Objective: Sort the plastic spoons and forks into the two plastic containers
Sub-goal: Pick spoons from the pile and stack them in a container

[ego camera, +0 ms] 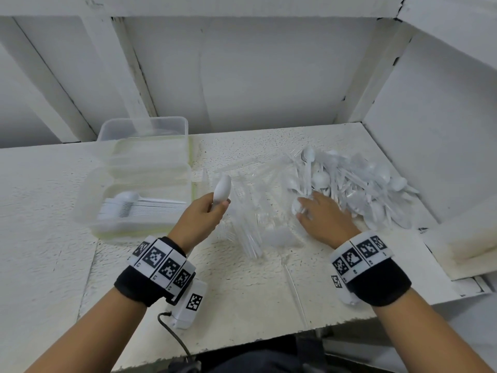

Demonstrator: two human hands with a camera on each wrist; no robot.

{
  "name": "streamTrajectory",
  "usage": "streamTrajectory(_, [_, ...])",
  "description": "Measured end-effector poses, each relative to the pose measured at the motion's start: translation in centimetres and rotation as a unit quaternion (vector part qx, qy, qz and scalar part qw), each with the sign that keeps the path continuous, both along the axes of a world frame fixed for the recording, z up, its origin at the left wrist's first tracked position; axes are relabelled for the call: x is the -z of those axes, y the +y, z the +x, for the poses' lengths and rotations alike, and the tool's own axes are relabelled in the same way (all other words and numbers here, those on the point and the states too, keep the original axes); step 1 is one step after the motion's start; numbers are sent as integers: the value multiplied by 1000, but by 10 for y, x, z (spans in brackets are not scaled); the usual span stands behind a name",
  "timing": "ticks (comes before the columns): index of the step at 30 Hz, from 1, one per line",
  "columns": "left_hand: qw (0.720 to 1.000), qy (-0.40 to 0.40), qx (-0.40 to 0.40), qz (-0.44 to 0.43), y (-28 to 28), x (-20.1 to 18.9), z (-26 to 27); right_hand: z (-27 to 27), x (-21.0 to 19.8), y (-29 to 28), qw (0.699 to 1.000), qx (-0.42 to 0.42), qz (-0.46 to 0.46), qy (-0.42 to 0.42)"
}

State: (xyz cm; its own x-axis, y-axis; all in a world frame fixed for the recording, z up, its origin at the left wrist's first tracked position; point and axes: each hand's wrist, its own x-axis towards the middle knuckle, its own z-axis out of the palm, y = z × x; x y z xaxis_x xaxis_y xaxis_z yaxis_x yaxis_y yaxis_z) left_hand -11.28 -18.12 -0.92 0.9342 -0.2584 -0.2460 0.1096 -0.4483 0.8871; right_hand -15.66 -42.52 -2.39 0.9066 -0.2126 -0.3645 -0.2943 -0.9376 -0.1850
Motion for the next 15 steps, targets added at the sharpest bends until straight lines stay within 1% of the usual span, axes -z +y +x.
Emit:
streamTrajectory(3, [1000,1,-2,0,3,0,-2,0,-2,9,998,-53,41,-12])
streamTrajectory(5, [1000,1,-2,0,5,-1,-3,-2,-3,17,995,-82,48,1])
streamTrajectory(8, [1000,4,-8,-2,6,-1,-4,-8,-3,28,991,-99,94,7])
streamTrajectory(10, [1000,6,-13,-1,8,0,-5,-13,-4,31,985,-104,134,-25])
streamTrajectory(12, [1000,8,-17,-4,10,0,-5,-18,-8,30,977,-92,161,-106])
streamTrajectory(13, [1000,11,-19,-6,11,1,-6,-22,-12,29,974,-84,156,-141])
streamTrajectory(14, [1000,13,-20,-7,12,1,-6,-26,-16,29,975,-78,135,-157])
streamTrajectory(15, [1000,15,-21,-8,12,1,-6,-31,-19,29,980,-77,105,-151])
